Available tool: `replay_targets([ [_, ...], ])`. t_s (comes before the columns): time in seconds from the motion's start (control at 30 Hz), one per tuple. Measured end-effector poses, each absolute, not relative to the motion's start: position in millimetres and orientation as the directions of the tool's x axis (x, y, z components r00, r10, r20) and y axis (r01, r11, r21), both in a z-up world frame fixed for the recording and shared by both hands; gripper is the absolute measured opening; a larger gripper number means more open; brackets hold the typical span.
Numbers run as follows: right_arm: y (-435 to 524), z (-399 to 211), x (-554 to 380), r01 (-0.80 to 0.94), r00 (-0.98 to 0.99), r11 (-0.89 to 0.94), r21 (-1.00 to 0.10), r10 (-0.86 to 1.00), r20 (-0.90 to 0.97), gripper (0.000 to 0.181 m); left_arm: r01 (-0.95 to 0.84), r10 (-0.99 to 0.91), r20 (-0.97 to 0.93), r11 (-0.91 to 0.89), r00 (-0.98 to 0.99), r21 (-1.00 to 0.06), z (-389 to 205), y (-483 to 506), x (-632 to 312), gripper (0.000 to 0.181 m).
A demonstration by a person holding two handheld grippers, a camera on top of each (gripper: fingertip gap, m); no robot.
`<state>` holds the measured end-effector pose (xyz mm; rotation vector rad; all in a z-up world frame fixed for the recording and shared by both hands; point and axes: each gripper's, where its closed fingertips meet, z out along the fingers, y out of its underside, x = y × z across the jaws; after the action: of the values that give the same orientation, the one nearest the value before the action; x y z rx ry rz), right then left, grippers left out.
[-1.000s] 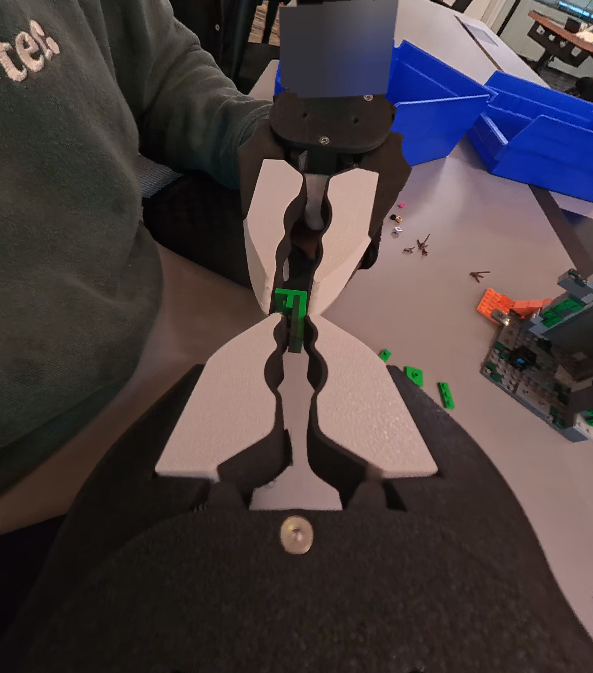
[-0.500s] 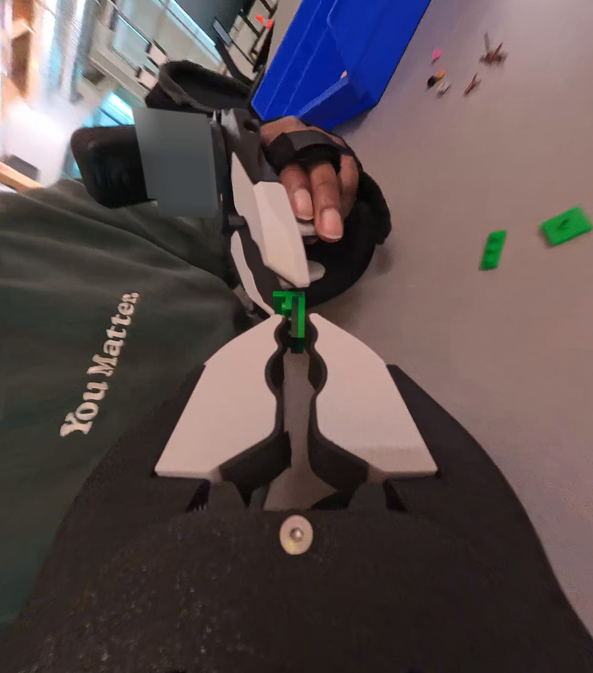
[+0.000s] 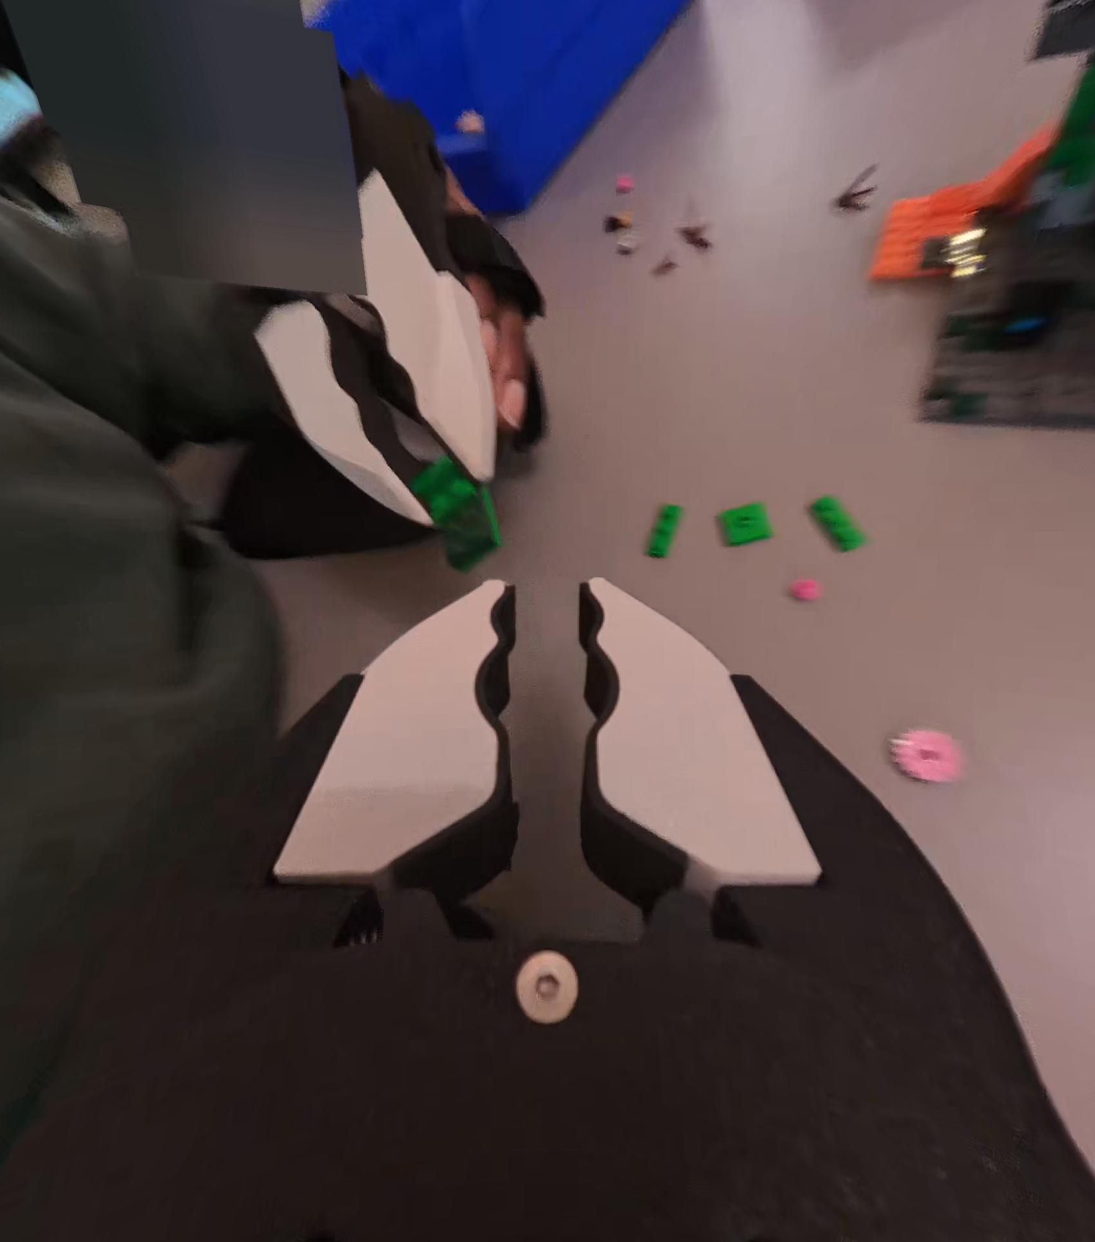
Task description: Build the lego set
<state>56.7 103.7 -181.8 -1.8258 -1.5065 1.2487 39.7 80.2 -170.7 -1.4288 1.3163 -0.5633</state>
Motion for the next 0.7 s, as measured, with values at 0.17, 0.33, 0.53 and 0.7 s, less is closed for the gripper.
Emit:
replay_targets([
  [0.17, 162.7, -200.2, 60.9, 0.666, 0.01, 0.004, -0.746, 1.0, 0.014, 0.017, -0.378, -0.917, -0.176, 0.03, 0.357, -0.925, -180.4, 97.0, 20.4, 0.016],
  [0.33, 207.4, -215.1, 73.7, 0.774, -0.1, 0.112, -0.624, 0.993, 0.055, 0.016, -0.348, -0.906, -0.111, -0.042, 0.408, -0.936, -186.8, 109.4, 10.5, 0.016],
  [0.53, 216.2, -226.0, 97.9, 0.826, -0.215, 0.135, -0.548, 0.973, -0.085, 0.018, -0.339, -0.899, -0.09, -0.068, 0.429, -0.938, -189.8, 114.2, 7.5, 0.016],
  [0.7, 186.3, -218.9, 112.0, 0.803, -0.337, 0.224, -0.552, 0.935, -0.111, 0.019, -0.328, -0.892, -0.062, -0.099, 0.448, -0.94, -192.4, 119.4, 1.9, 0.016],
])
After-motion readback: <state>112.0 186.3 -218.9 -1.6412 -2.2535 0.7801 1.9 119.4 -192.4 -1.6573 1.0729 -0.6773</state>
